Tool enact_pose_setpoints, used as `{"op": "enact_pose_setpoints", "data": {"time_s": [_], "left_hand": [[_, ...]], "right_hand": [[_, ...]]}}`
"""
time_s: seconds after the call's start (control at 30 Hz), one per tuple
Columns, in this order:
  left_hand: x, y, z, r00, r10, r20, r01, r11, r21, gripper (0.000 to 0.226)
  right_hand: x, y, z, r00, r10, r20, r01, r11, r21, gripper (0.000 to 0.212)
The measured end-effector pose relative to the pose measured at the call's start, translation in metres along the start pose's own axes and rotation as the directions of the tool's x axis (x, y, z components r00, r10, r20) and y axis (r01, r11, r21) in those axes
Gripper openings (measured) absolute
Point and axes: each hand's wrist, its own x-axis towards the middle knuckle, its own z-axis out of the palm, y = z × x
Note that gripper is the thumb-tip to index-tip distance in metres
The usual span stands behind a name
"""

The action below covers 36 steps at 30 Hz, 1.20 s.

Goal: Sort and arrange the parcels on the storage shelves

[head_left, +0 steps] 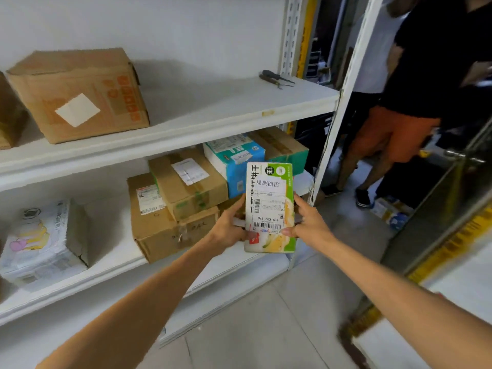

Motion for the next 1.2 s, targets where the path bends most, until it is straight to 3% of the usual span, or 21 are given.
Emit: {"op": "enact_pose_setpoints", "data": {"time_s": [0.2, 0.37, 0.47, 0.6, 0.73, 0.77, 0.83, 0.97, 1.07, 1.2], "left_hand": [[0.065, 0.006, 0.056, 0.965, 0.048, 0.259, -0.078, 0.991, 0.109, 0.091], [0.088, 0.016, 0.121, 0.843, 0.061, 0.535, -0.165, 0.975, 0.15, 0.1], [0.081, 0.017, 0.174, 0.735, 0.056, 0.676, -0.237, 0.955, 0.178, 0.1], [0.048, 0.019, 0.26, 0.532, 0.018, 0.846, -0.313, 0.933, 0.177, 0.104], [-0.011, 0.019, 0.354, 0.257, -0.025, 0.966, -0.397, 0.909, 0.129, 0.103], [-0.022, 0.021, 0.367, 0.223, -0.028, 0.974, -0.411, 0.904, 0.12, 0.103], [-0.055, 0.02, 0.406, 0.094, -0.04, 0.995, -0.448, 0.89, 0.078, 0.101], [-0.119, 0.02, 0.47, -0.076, -0.125, 0.989, -0.453, 0.888, 0.077, 0.098], [-0.154, 0.018, 0.513, -0.212, -0.174, 0.962, -0.485, 0.873, 0.051, 0.1], [-0.193, 0.013, 0.564, -0.304, -0.241, 0.922, -0.52, 0.852, 0.051, 0.097]], "right_hand": [[-0.028, 0.039, -0.048, 0.956, 0.08, -0.282, -0.074, 0.997, 0.032, 0.108], [-0.092, 0.053, -0.07, 0.816, 0.232, -0.529, -0.182, 0.972, 0.146, 0.101], [-0.147, 0.056, -0.079, 0.653, 0.329, -0.682, -0.245, 0.944, 0.221, 0.089], [-0.238, 0.065, -0.085, 0.4, 0.342, -0.85, -0.268, 0.931, 0.249, 0.055], [-0.336, 0.089, -0.085, 0.154, 0.473, -0.868, -0.222, 0.872, 0.436, 0.076], [-0.351, 0.091, -0.085, 0.123, 0.485, -0.866, -0.212, 0.865, 0.455, 0.08], [-0.392, 0.098, -0.082, -0.007, 0.518, -0.856, -0.22, 0.834, 0.506, 0.087], [-0.46, 0.11, -0.073, -0.263, 0.489, -0.831, -0.188, 0.819, 0.542, 0.067], [-0.501, 0.124, -0.072, -0.351, 0.51, -0.785, -0.139, 0.801, 0.583, 0.08], [-0.544, 0.142, -0.08, -0.44, 0.515, -0.736, -0.065, 0.798, 0.598, 0.091]]}}
